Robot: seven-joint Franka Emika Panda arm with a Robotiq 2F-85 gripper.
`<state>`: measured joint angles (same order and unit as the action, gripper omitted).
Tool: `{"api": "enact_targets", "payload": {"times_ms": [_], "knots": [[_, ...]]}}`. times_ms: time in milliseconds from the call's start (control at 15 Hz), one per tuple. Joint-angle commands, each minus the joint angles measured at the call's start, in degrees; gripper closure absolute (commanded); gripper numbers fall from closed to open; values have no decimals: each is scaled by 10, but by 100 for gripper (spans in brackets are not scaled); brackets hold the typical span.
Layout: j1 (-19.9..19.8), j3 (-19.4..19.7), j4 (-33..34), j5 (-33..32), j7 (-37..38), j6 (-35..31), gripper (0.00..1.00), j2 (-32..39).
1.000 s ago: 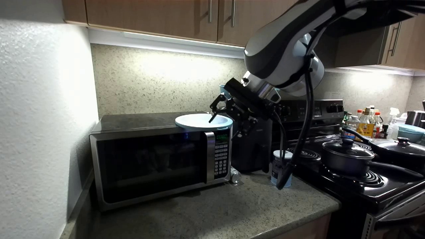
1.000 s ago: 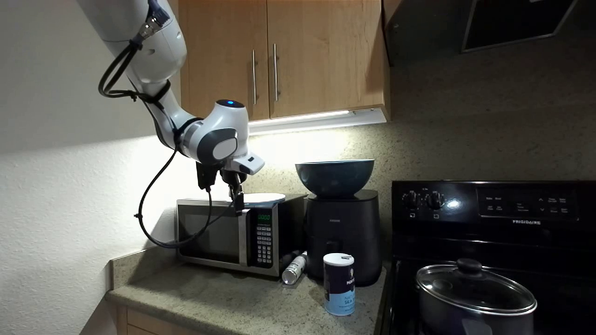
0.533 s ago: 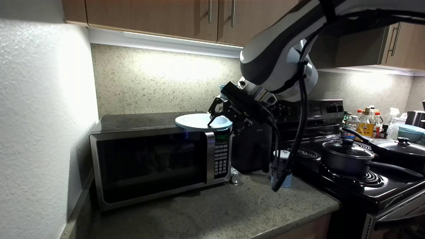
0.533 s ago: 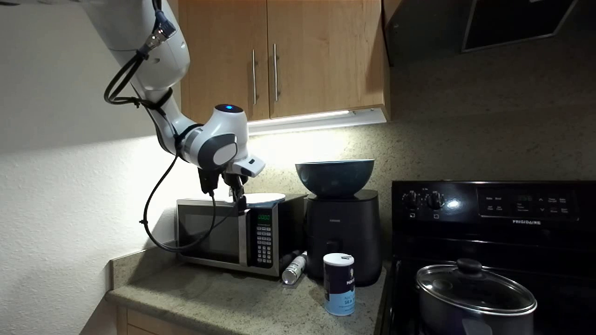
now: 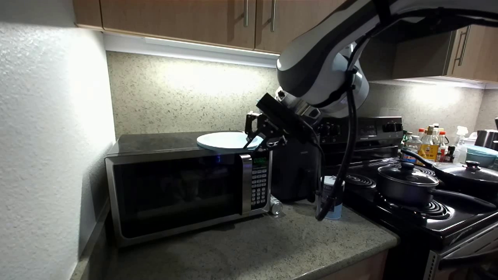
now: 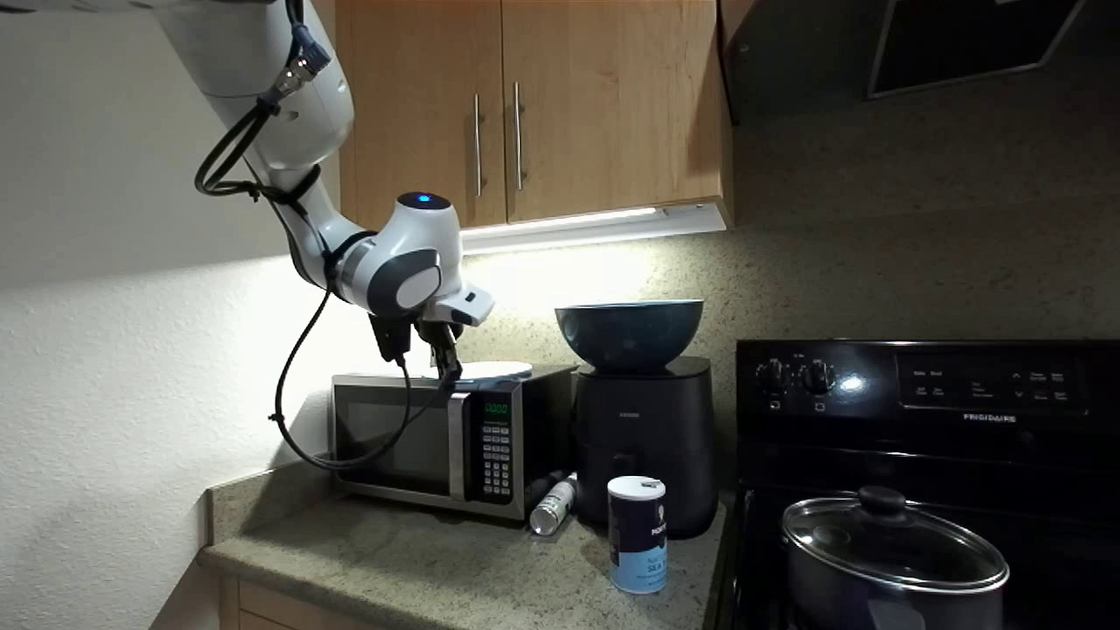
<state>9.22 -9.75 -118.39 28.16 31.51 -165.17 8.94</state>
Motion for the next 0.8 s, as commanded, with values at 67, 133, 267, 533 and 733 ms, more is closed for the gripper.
{"api": "enact_targets", "payload": {"times_ms": [67, 133, 267, 533, 733], "knots": [[2, 1, -10, -6, -24, 6, 61, -12], [3, 1, 1, -1, -10, 2, 90, -1], [3, 1, 1, -3, -10, 2, 83, -1], [-1, -8, 10, 14, -31, 13, 34, 6], [-12, -36, 30, 83, -70, -19, 14, 31]]}}
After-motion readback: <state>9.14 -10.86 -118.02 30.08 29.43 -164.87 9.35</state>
